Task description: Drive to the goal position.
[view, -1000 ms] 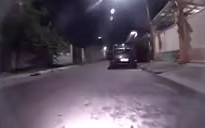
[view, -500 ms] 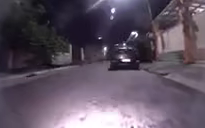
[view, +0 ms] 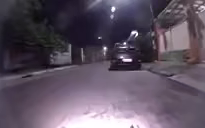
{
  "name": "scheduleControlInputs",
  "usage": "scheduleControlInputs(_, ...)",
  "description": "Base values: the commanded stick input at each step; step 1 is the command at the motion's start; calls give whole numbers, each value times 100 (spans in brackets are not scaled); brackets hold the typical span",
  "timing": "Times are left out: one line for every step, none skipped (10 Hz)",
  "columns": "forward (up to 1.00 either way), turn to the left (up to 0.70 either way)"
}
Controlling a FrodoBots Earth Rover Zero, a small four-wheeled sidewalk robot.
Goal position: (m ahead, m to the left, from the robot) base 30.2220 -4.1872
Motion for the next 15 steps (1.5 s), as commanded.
scheduleControlInputs(70,0)
scheduleControlInputs(70,0)
scheduleControlInputs(70,0)
scheduleControlInputs(70,0)
scheduleControlInputs(70,0)
scheduleControlInputs(70,0)
scheduleControlInputs(70,0)
scheduleControlInputs(70,0)
scheduleControlInputs(70,0)
scheduleControlInputs(70,0)
scheduleControlInputs(70,0)
scheduleControlInputs(70,0)
scheduleControlInputs(70,0)
scheduleControlInputs(70,0)
scheduleControlInputs(70,0)
